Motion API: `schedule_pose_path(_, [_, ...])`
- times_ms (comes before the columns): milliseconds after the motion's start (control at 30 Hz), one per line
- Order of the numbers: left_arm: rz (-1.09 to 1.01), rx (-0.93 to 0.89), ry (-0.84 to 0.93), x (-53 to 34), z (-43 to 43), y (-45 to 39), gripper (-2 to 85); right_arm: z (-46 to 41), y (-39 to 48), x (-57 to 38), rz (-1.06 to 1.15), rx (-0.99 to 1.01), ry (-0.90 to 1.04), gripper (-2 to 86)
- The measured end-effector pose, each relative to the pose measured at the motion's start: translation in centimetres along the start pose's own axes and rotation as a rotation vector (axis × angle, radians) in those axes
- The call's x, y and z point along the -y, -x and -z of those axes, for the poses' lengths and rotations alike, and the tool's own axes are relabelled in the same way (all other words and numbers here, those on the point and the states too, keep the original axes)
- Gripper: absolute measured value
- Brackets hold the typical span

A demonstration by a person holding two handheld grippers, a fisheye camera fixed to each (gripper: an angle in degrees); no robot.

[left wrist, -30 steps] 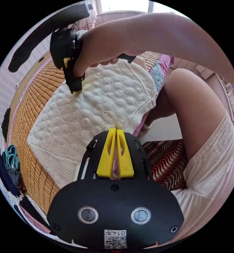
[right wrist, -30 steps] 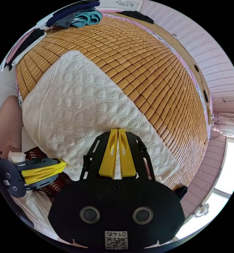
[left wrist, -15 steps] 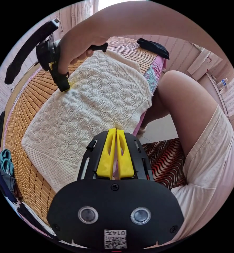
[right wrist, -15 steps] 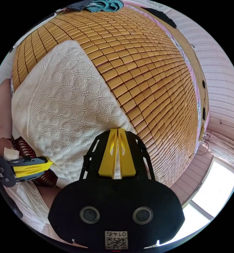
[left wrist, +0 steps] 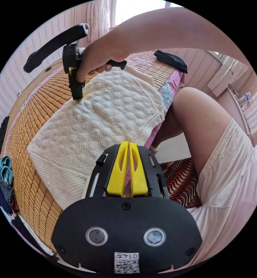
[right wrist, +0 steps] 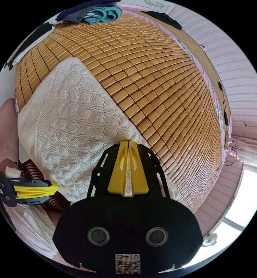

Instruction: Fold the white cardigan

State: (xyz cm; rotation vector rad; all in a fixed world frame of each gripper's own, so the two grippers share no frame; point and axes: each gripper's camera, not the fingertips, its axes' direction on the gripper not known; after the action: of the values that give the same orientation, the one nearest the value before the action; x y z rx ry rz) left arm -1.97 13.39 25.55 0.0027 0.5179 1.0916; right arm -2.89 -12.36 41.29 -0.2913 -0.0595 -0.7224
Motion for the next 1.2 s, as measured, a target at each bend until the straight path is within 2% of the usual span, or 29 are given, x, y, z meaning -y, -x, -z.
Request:
schedule_pose_path(67, [-0.003, 0.015, -0.036, 0.1, 1.2, -0.8, -0.8, 3.0, -3.7, -7.0, -0.194, 0.176, -0.193, -0.8])
schedule_pose_path(167, [0.021, 0.018, -0.098, 0.9, 2.4, -1.9, -0.7, 4.1, -6.8, -17.9, -0.449, 0.238, -0.293, 0.0])
schedule_pose_path(267, [-0.024, 0.006, -0.108, 2.5, 2.5, -3.7, -0.3, 1.9, -7.9, -26.8, -0.639, 0.298, -0.231, 5.4])
schedule_pose_path(367, [-0.075, 0.002, -0.087, 4.4, 2.0, -5.4, 1.6, -2.0, -8.2, -32.0, -0.696, 0.421, -0.097, 11.8])
schedule_pose_path(467, [-0.081, -0.025, -0.075, 6.0, 1.5, -6.3, 6.9, -4.9, -8.5, -34.3, -0.699, 0.529, -0.043, 12.4])
schedule_pose_path(600, [-0.059, -0.079, -0.007, 7.9, 0.4, -6.8, 10.1, -7.9, -9.5, -35.0, -0.699, 0.511, 0.064, 11.8])
schedule_pose_path(667, [-0.06, -0.1, 0.028, 8.4, 0.0, -7.0, 10.9, -10.2, -10.3, -35.4, -0.688, 0.522, 0.151, 9.6])
schedule_pose_path(733, [-0.079, -0.083, 0.04, 8.8, -0.1, -7.4, 11.5, -11.2, -10.9, -36.0, -0.66, 0.573, 0.155, 7.0])
schedule_pose_path(800, [-0.092, -0.064, 0.037, 9.1, -0.1, -7.6, 11.9, -11.0, -11.7, -37.2, -0.657, 0.597, 0.107, 2.6])
schedule_pose_path(933, [-0.068, -0.027, 0.056, 10.1, -0.6, -8.0, 17.0, -9.9, -13.3, -40.8, -0.66, 0.68, -0.022, 0.9])
schedule_pose_path(1000, [-0.077, -0.007, 0.047, 10.7, -0.7, -8.4, 17.0, -9.2, -13.9, -42.4, -0.661, 0.716, -0.081, 0.8])
schedule_pose_path(1067, [-0.098, 0.001, 0.058, 11.4, -1.1, -8.8, 15.3, -8.1, -14.6, -44.4, -0.651, 0.794, -0.186, 0.8])
schedule_pose_path(1133, [-0.071, 0.053, 0.122, 12.0, -1.5, -8.9, 9.9, -7.3, -14.9, -45.6, -0.632, 0.861, -0.266, 0.8])
schedule_pose_path(1200, [-0.077, 0.088, 0.117, 11.7, -1.3, -8.7, 5.8, -7.1, -15.0, -46.3, -0.596, 0.842, -0.249, 0.9])
